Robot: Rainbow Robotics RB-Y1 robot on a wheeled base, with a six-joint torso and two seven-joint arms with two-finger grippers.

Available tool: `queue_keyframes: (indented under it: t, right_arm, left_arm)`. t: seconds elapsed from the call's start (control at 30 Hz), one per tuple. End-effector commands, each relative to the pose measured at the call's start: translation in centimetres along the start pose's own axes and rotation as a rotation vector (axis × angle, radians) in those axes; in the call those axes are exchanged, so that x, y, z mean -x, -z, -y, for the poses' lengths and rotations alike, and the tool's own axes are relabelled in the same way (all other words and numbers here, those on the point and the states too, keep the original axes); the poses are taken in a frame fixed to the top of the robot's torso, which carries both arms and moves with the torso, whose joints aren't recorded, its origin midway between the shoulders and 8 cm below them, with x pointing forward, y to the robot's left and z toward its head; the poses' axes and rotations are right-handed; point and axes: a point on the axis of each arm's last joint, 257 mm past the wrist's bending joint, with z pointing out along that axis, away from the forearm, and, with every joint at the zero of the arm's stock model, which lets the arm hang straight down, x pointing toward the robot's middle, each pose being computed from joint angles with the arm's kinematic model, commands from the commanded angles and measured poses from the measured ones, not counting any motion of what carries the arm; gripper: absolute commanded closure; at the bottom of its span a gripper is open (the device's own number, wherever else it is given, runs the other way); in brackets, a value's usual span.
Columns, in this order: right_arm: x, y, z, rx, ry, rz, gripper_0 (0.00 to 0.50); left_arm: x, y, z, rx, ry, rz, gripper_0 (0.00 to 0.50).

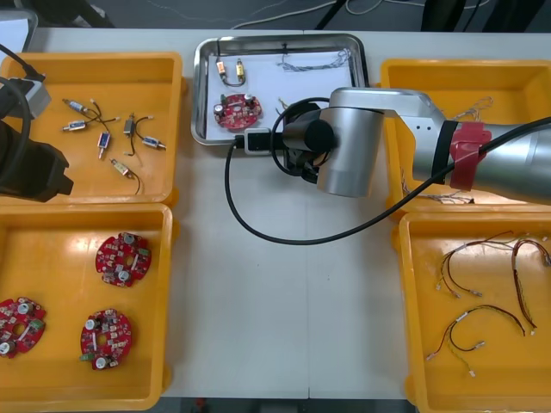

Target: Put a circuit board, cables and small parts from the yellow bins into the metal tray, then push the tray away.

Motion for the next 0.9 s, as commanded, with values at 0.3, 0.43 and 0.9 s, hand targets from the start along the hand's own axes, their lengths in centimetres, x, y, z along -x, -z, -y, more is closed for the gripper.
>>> queue_keyframes:
  t: [0.3, 0.43, 0.9]
  right_arm:
    - [2.7, -0.1, 4.5, -0.081, 0.076, 0.056, 0.500]
    - [2.8, -0.2, 4.7, -0.086, 0.075, 0.063, 0.500]
    - [2.2, -0.2, 5.1, -0.091, 0.072, 0.044, 0.000]
  left_arm:
    - [0.1, 1.2, -1.9, 0.057, -0.045, 0.020, 0.000]
    - [0.1, 1.2, -1.9, 0.057, -0.045, 0.020, 0.000]
    - [0.1, 1.2, -1.9, 0.057, -0.045, 0.020, 0.000]
